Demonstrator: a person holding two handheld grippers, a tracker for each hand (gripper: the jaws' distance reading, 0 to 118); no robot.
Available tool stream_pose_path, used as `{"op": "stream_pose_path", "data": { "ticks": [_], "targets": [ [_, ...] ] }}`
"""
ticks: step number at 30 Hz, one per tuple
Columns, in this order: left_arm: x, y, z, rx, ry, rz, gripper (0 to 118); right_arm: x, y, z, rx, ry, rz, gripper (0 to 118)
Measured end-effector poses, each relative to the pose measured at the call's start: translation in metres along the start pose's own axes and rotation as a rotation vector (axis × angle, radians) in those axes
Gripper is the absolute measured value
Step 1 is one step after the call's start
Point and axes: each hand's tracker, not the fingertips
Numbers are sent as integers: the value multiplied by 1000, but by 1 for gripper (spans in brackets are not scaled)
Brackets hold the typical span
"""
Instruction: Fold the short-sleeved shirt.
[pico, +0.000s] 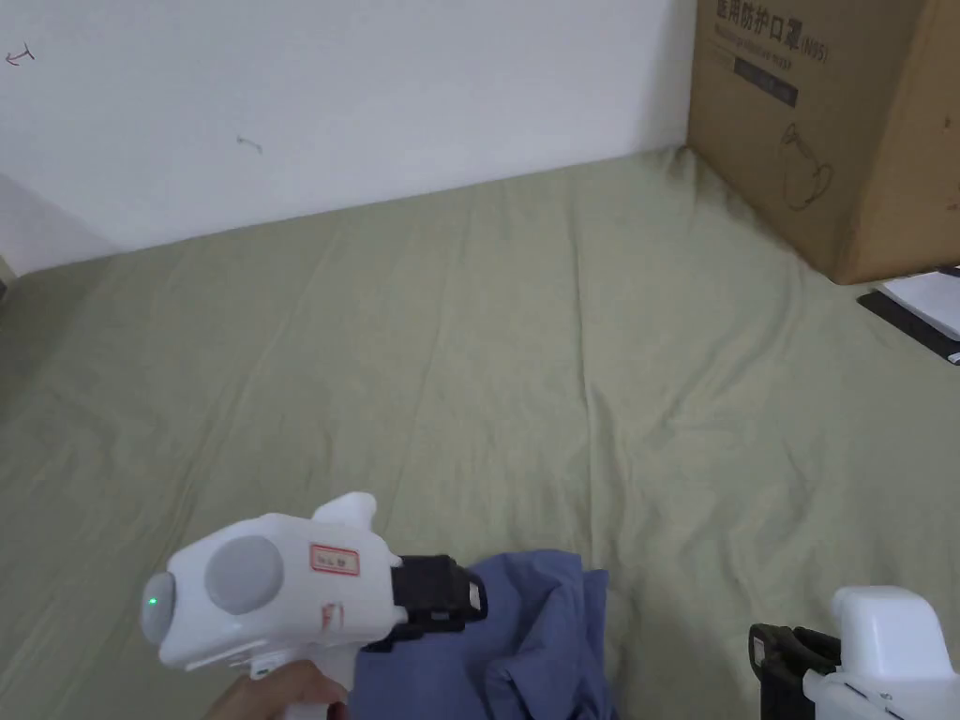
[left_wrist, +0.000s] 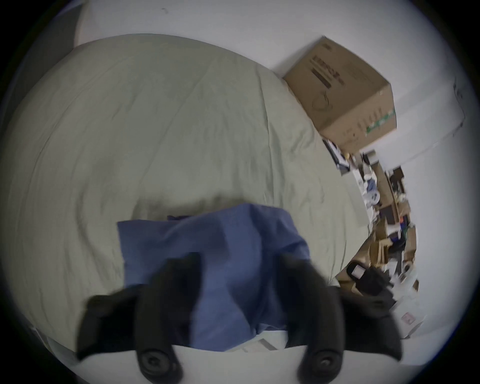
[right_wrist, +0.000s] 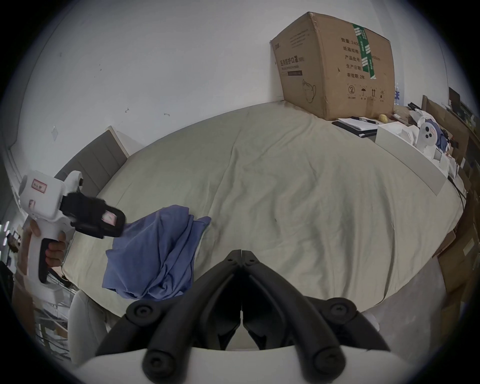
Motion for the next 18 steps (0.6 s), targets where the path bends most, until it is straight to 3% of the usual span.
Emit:
{"op": "stream_pose_path", "data": {
  "ticks": [1, 5, 11, 14, 18],
  "targets": [
    [5, -4, -9, -16, -8, -20, 18, -1, 0, 0, -3, 4, 6, 0],
    [39, -29, -45, -151, -121, -68, 11, -2, -1, 0, -16, -7, 20, 0],
    [70, -41, -100, -238, -112, -162, 11, 4, -4, 4, -35, -32, 15, 0],
    [70, -40, -95, -241, -133, -79, 8, 6, -3, 9, -35, -36, 21, 0],
    [70, -38, -67, -209, -168, -114, 8, -5, 5, 5, -40, -12, 57, 0]
  ]
}}
